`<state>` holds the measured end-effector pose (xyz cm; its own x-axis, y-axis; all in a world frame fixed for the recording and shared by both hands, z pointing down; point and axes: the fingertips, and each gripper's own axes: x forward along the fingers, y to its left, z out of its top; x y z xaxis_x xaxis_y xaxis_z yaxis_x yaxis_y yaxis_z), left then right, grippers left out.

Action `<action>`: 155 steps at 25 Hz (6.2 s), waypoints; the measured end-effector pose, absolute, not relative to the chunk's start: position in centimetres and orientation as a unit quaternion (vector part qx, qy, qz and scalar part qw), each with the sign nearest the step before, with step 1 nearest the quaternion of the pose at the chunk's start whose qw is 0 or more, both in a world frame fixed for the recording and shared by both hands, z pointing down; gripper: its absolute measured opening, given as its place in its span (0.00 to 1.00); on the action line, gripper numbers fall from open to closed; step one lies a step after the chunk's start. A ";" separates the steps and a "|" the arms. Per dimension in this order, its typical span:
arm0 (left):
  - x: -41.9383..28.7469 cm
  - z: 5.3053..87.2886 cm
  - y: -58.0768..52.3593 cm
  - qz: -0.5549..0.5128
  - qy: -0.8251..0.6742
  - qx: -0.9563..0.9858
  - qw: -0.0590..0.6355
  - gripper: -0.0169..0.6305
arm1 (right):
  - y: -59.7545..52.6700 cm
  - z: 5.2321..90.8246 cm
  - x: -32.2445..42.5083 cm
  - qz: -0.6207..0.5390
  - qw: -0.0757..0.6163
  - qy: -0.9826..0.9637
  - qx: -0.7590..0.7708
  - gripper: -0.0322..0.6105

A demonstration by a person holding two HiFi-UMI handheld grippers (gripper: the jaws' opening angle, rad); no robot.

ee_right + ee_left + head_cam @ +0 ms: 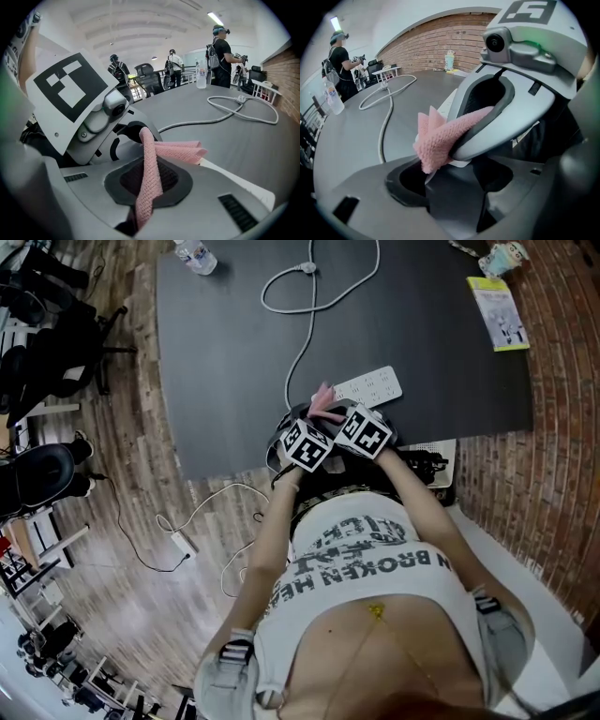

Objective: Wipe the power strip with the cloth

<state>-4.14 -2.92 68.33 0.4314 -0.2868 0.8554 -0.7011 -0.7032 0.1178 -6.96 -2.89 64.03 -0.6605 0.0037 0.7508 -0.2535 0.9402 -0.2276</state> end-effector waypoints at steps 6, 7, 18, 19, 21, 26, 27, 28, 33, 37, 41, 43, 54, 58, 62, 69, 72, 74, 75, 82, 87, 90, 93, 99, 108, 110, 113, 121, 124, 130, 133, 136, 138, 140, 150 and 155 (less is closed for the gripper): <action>-4.1 68.3 -3.0 0.439 -0.302 0.812 0.236 0.47 | -3.6 64.0 -6.1 0.159 0.408 -0.894 0.090 0.07; -4.1 68.4 -3.0 0.439 -0.302 0.813 0.236 0.47 | -3.8 64.1 -6.0 0.159 0.406 -0.895 0.097 0.07; -4.4 68.2 -2.9 0.439 -0.300 0.814 0.236 0.47 | -5.3 64.3 -3.7 0.157 0.409 -0.887 0.144 0.07; -4.4 68.2 -2.9 0.439 -0.299 0.813 0.236 0.47 | -5.4 64.3 -3.5 0.157 0.409 -0.887 0.148 0.07; -4.4 68.3 -2.9 0.440 -0.299 0.813 0.235 0.47 | -5.6 64.2 -3.3 0.160 0.406 -0.887 0.154 0.07; -4.3 68.3 -2.9 0.441 -0.298 0.813 0.236 0.47 | -5.8 64.3 -2.6 0.165 0.405 -0.884 0.164 0.07; -4.2 68.3 -2.8 0.442 -0.298 0.813 0.236 0.47 | -5.8 64.4 -2.4 0.165 0.405 -0.884 0.166 0.07; -4.2 68.4 -2.8 0.442 -0.298 0.813 0.236 0.47 | -5.8 64.3 -2.3 0.166 0.406 -0.883 0.167 0.07; -4.1 68.4 -2.9 0.444 -0.297 0.812 0.237 0.47 | -6.0 64.1 -1.7 0.171 0.407 -0.880 0.175 0.07; -4.0 68.4 -2.8 0.445 -0.296 0.812 0.235 0.47 | -6.3 64.3 -0.9 0.173 0.403 -0.879 0.187 0.07; -4.0 68.4 -2.8 0.445 -0.296 0.812 0.235 0.47 | -6.8 64.2 -0.2 0.177 0.401 -0.876 0.200 0.07; -4.0 68.4 -2.9 0.444 -0.296 0.812 0.236 0.47 | -7.0 64.1 0.3 0.181 0.402 -0.874 0.207 0.07; -4.2 68.5 -2.8 0.447 -0.294 0.811 0.238 0.47 | -7.5 64.2 1.0 0.182 0.396 -0.873 0.219 0.07; -4.2 68.5 -2.9 0.447 -0.294 0.811 0.237 0.47 | -7.8 64.1 1.6 0.182 0.397 -0.871 0.227 0.07; -4.1 68.5 -2.8 0.447 -0.295 0.810 0.238 0.47 | -7.9 64.2 2.2 0.173 0.404 -0.868 0.232 0.07; -4.2 68.6 -2.9 0.447 -0.296 0.810 0.238 0.47 | -8.6 64.2 4.0 0.168 0.410 -0.858 0.257 0.07; -4.3 68.5 -2.9 0.447 -0.295 0.810 0.238 0.47 | -9.0 64.1 4.7 0.178 0.402 -0.857 0.269 0.07; -4.4 68.5 -2.9 0.447 -0.296 0.810 0.238 0.47 | -9.2 64.0 4.9 0.183 0.396 -0.857 0.273 0.07; -4.4 68.5 -2.9 0.448 -0.295 0.810 0.239 0.47 | -9.2 64.0 4.9 0.184 0.396 -0.857 0.274 0.07; -4.4 68.6 -2.9 0.447 -0.296 0.810 0.239 0.47 | -9.6 64.2 6.2 0.185 0.399 -0.850 0.289 0.07; -4.3 68.6 -2.9 0.448 -0.296 0.809 0.239 0.47 | -10.1 64.2 7.4 0.185 0.399 -0.845 0.305 0.07; -4.3 68.6 -2.9 0.449 -0.294 0.809 0.240 0.47 | -10.8 64.1 8.8 0.186 0.399 -0.838 0.323 0.07; -4.4 68.7 -2.9 0.449 -0.295 0.809 0.239 0.47 | -11.2 64.1 9.6 0.194 0.393 -0.833 0.337 0.07; -4.4 68.7 -2.9 0.449 -0.293 0.810 0.240 0.47 | -11.4 64.1 10.3 0.197 0.390 -0.829 0.348 0.07; -4.3 68.7 -3.0 0.449 -0.295 0.809 0.239 0.47 | -12.0 64.1 12.5 0.205 0.382 -0.815 0.384 0.07; -4.3 68.7 -3.0 0.449 -0.295 0.809 0.239 0.47 | -12.2 64.2 13.0 0.208 0.381 -0.810 0.395 0.07; -4.3 68.6 -2.9 0.448 -0.295 0.809 0.239 0.47 | -12.2 64.1 13.4 0.214 0.373 -0.806 0.406 0.07; -4.2 68.7 -2.9 0.445 -0.297 0.811 0.238 0.47 | -12.6 64.1 13.9 0.200 0.372 -0.802 0.422 0.08; -4.1 68.5 -2.7 0.428 -0.292 0.820 0.243 0.47 | -12.5 63.8 13.5 0.173 0.379 -0.810 0.412 0.08; -4.5 64.5 -3.9 0.386 -0.338 0.827 0.231 0.47 | -12.3 62.2 11.1 0.121 0.361 -0.856 0.350 0.08; -3.8 61.8 -4.8 0.348 -0.361 0.834 0.229 0.41 | -12.2 61.0 9.4 0.104 0.341 -0.880 0.312 0.08; -2.6 59.8 -5.9 0.296 -0.381 0.846 0.225 0.23 | -11.6 59.7 7.4 0.080 0.319 -0.908 0.260 0.08; -1.7 58.2 -6.6 0.258 -0.395 0.852 0.227 0.08 | -11.0 58.6 6.1 0.061 0.303 -0.923 0.227 0.08; -1.1 56.7 -7.0 0.230 -0.408 0.854 0.225 0.05 | -10.6 57.2 5.1 0.038 0.285 -0.936 0.204 0.08; 1.4 48.2 -7.3 0.144 -0.464 0.860 0.156 0.04 | -10.2 48.0 3.9 -0.010 0.178 -0.967 0.182 0.07; 2.5 43.1 -7.6 0.105 -0.490 0.858 0.108 0.04 | -10.0 43.7 4.1 0.001 0.130 -0.973 0.191 0.07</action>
<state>2.54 -7.56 43.14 0.4976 -0.8187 0.2867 -0.8643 -0.4961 0.0832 4.06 -10.02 43.71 -0.8930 -0.3721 0.2532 -0.3725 0.9268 0.0480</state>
